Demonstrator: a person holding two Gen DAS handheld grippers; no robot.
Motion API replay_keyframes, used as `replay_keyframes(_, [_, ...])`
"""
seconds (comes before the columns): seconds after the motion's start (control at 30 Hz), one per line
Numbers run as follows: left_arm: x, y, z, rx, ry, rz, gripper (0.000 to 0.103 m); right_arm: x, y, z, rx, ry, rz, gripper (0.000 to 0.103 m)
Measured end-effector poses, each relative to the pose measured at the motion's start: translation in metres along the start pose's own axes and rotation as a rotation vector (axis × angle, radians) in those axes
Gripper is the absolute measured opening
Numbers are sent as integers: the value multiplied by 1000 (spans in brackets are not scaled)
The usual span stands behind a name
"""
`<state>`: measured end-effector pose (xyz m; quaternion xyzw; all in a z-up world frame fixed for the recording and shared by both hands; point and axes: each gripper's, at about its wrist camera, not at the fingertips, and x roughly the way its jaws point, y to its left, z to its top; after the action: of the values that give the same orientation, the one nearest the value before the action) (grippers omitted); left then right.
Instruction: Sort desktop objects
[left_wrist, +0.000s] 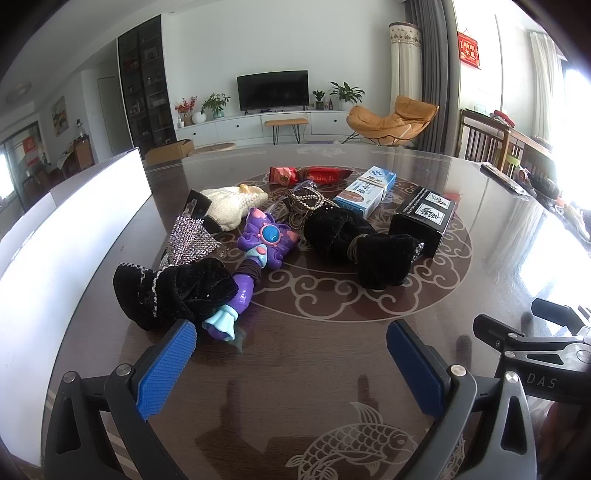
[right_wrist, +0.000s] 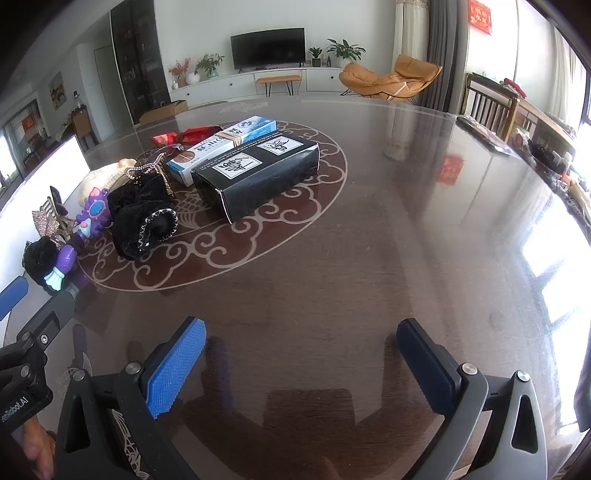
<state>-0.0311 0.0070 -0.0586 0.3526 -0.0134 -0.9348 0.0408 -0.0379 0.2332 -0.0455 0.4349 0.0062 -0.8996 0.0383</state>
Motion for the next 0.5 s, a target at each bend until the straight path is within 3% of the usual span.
replay_keyframes(0.37, [1,4,1,-9,32,10,103,2,1,0,-3,9,-4,103])
replay_keyframes(0.5, [-6,13,-7,33,74,23,103,3,2,0,-7,11,-8,103])
